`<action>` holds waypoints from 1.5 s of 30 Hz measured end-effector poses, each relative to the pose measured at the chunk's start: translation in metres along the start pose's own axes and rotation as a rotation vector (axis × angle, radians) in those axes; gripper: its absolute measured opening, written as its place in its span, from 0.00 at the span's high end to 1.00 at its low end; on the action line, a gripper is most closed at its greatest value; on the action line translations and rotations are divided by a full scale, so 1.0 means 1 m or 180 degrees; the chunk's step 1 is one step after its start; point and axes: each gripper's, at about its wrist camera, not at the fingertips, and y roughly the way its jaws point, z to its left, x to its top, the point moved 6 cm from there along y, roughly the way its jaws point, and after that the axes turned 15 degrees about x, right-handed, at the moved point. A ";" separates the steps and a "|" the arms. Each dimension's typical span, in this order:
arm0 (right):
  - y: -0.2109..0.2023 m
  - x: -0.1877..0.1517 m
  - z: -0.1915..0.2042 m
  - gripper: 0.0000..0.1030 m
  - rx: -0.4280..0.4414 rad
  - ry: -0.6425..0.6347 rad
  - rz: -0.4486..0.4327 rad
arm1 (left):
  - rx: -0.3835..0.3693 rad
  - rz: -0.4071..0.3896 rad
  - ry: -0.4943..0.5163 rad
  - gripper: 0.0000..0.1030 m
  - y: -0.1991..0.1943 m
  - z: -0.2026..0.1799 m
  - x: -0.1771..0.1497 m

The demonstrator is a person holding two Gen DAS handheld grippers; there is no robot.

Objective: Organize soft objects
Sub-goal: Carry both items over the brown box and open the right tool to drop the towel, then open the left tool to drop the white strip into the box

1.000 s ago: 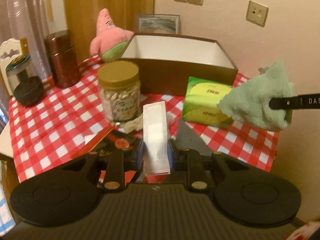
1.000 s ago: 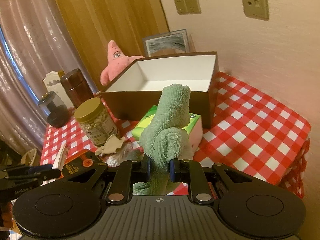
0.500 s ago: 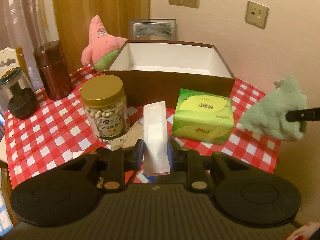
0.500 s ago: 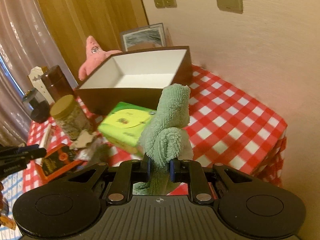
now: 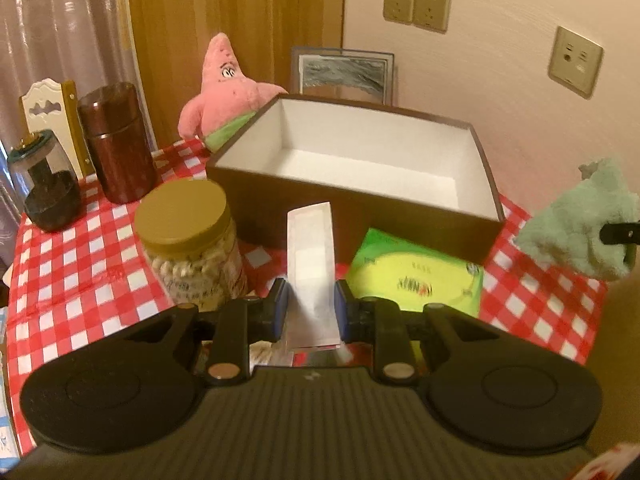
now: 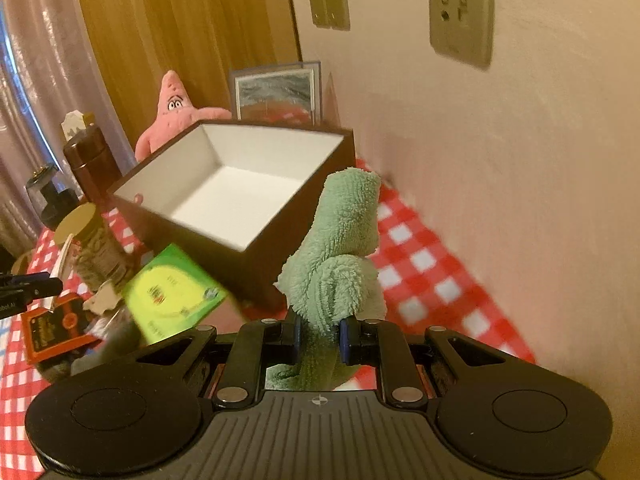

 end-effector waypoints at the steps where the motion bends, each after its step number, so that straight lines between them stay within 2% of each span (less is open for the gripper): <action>1: 0.002 0.007 -0.004 0.83 0.0017 -0.0048 -0.0018 | 0.0028 -0.0018 -0.0003 0.78 0.002 -0.002 0.005; 8: 0.023 0.065 -0.012 0.83 0.0191 -0.0336 -0.0242 | 0.0156 -0.0119 -0.0024 0.78 0.024 -0.014 0.047; 14: 0.055 0.113 -0.001 0.83 0.0463 -0.0561 -0.0375 | 0.0139 -0.0204 -0.0051 0.78 0.048 -0.026 0.084; 23: 0.133 0.142 0.013 0.83 0.0874 -0.0689 -0.0102 | 0.0000 -0.0127 0.0009 0.78 0.092 -0.058 0.115; 27: 0.167 0.139 0.008 0.82 0.0847 -0.0766 0.0040 | -0.0025 -0.0054 0.0071 0.78 0.110 -0.071 0.118; 29: 0.184 0.136 0.004 0.77 0.0788 -0.0765 0.0095 | -0.0036 -0.0025 0.0099 0.78 0.117 -0.076 0.118; 30: 0.190 0.136 0.001 0.66 0.0761 -0.0743 0.0093 | -0.0034 -0.0012 0.0116 0.78 0.120 -0.078 0.119; 31: 0.195 0.136 -0.002 0.47 0.0729 -0.0733 0.0066 | -0.0034 0.0000 0.0130 0.78 0.123 -0.080 0.119; 33: 0.198 0.134 -0.007 0.33 0.0738 -0.0722 0.0026 | -0.0040 0.0022 0.0151 0.78 0.128 -0.084 0.119; 40: 0.199 0.131 -0.016 0.33 0.0685 -0.0711 0.0180 | -0.0072 0.0054 0.0209 0.76 0.136 -0.094 0.121; 43: 0.194 0.128 -0.019 0.33 0.0644 -0.0672 0.0197 | -0.0060 0.0036 0.0216 0.69 0.136 -0.098 0.123; 45: 0.188 0.126 -0.020 0.33 0.0653 -0.0658 0.0182 | -0.0059 0.0041 0.0225 0.60 0.136 -0.099 0.124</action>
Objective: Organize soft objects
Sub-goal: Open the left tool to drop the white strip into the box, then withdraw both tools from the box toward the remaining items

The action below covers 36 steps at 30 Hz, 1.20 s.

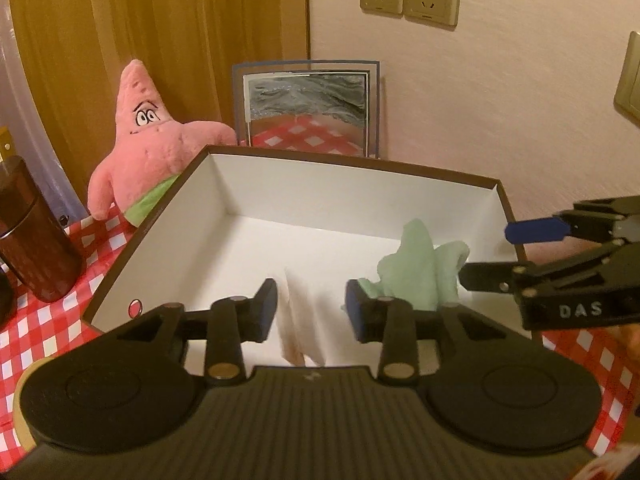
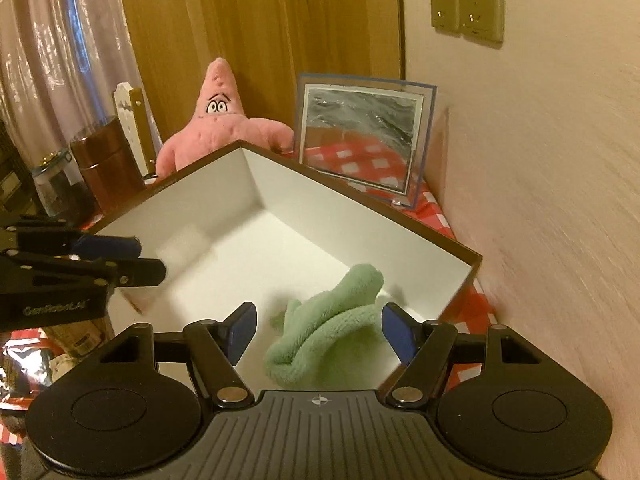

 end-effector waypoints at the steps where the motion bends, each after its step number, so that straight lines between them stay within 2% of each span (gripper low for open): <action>1: -0.003 -0.001 0.000 0.33 0.0003 0.0012 -0.0003 | 0.0010 0.0010 0.0005 0.58 0.000 0.000 0.000; 3: -0.008 -0.004 0.001 0.33 0.0011 0.0030 -0.0015 | 0.0037 0.0014 0.0018 0.51 -0.001 -0.001 0.000; 6: -0.017 -0.008 0.002 0.33 0.0003 0.0037 -0.0061 | 0.0054 0.0012 0.0019 0.49 -0.004 0.001 -0.001; 18: -0.053 -0.019 0.022 0.33 0.0142 0.0154 -0.0210 | 0.0026 -0.0044 -0.0089 0.48 -0.052 0.026 -0.018; 27: -0.080 -0.036 0.049 0.33 0.0228 0.0306 -0.0315 | 0.0091 0.0011 -0.0260 0.48 -0.105 0.074 -0.064; 36: -0.106 -0.065 0.091 0.33 0.0120 0.0363 -0.0376 | 0.0102 0.0066 -0.0403 0.48 -0.146 0.129 -0.119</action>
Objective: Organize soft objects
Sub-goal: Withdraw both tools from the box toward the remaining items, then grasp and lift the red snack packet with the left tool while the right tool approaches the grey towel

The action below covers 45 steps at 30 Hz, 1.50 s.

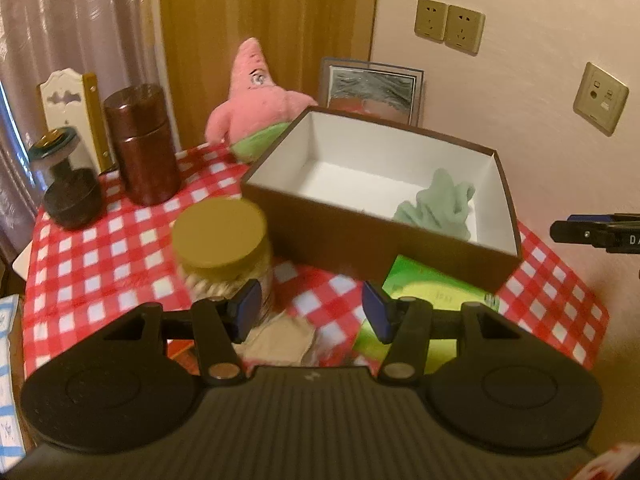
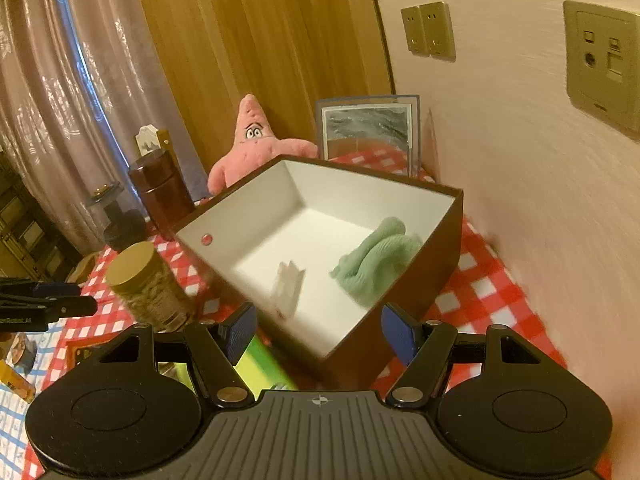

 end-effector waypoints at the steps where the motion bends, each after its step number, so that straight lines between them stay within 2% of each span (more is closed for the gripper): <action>1: -0.002 -0.005 0.007 0.33 -0.0008 0.0004 0.0006 | -0.0004 0.0004 -0.0005 0.48 -0.003 0.006 -0.005; 10: -0.006 -0.052 0.082 0.33 -0.0054 0.0183 0.0059 | -0.0045 0.0076 0.0104 0.48 -0.029 0.065 -0.050; 25: 0.048 -0.130 0.191 0.33 -0.0072 0.0523 0.0347 | -0.0249 0.0185 0.0199 0.48 -0.040 0.144 -0.108; 34: 0.074 -0.164 0.227 0.33 -0.0205 0.0619 0.0468 | -0.0339 0.0297 0.0250 0.49 -0.035 0.177 -0.137; 40: 0.084 -0.171 0.242 0.33 -0.0275 0.0556 0.0547 | -0.0377 0.0349 0.0230 0.49 -0.029 0.186 -0.147; 45: 0.097 -0.171 0.251 0.33 -0.0221 0.0498 0.0609 | -0.0365 0.0359 0.0211 0.49 -0.026 0.191 -0.150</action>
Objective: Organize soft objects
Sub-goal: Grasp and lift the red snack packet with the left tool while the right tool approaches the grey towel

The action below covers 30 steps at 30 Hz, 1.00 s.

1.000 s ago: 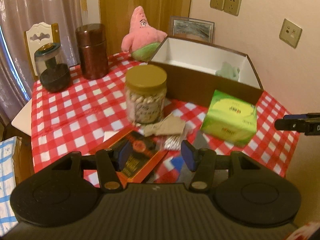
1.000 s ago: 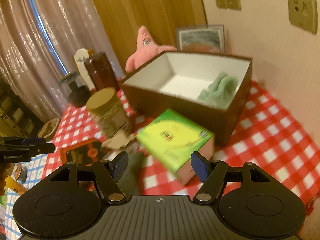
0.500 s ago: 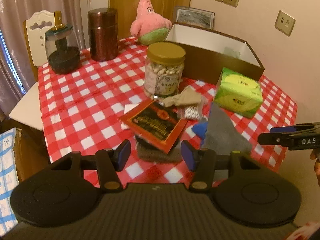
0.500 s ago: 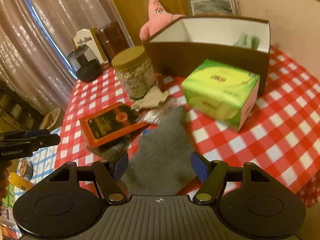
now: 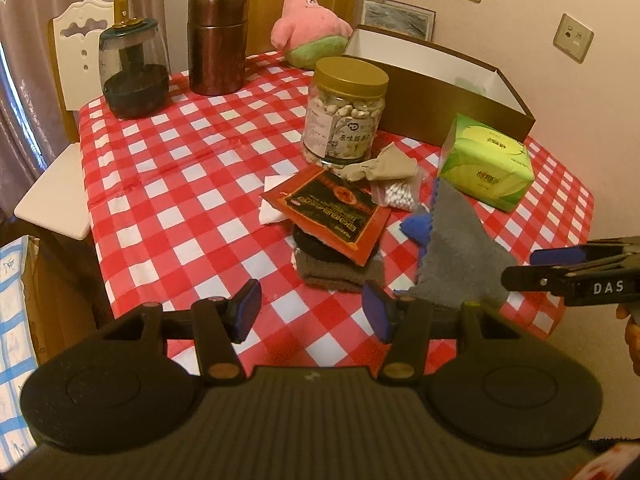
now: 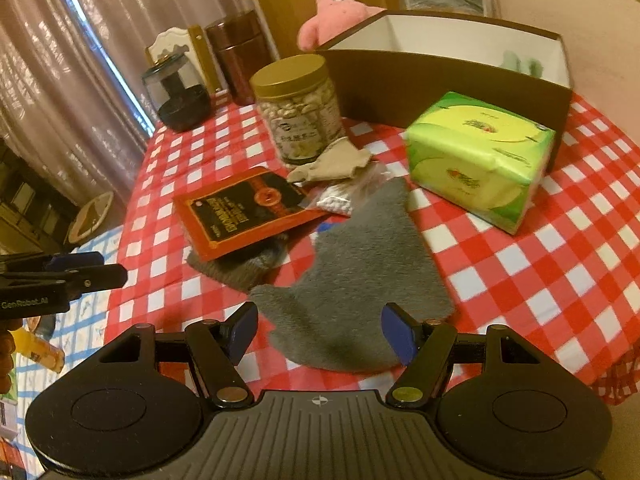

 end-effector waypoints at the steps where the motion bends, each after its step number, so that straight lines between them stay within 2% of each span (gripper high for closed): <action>1: 0.004 0.001 0.003 0.33 0.0011 -0.0037 0.0021 | 0.0012 -0.0001 -0.0005 0.49 0.001 0.001 0.000; 6: 0.028 0.008 0.017 0.33 0.0063 -0.0239 0.0098 | 0.0108 0.0025 -0.0083 0.49 0.007 0.011 0.000; 13: 0.050 0.016 0.020 0.33 0.0055 -0.0351 0.0187 | 0.0106 0.0042 -0.0158 0.49 0.011 0.016 0.005; 19: 0.049 0.019 -0.001 0.33 -0.0156 -0.0263 0.0179 | -0.0052 0.0069 -0.0241 0.49 0.029 0.007 0.014; 24: 0.040 0.021 -0.025 0.33 -0.0300 -0.0090 0.0109 | -0.0198 0.0132 -0.0447 0.49 0.058 0.003 0.027; 30: 0.030 0.022 -0.050 0.33 -0.0431 0.0098 0.0052 | -0.0197 0.0227 -0.0693 0.51 0.094 0.008 0.041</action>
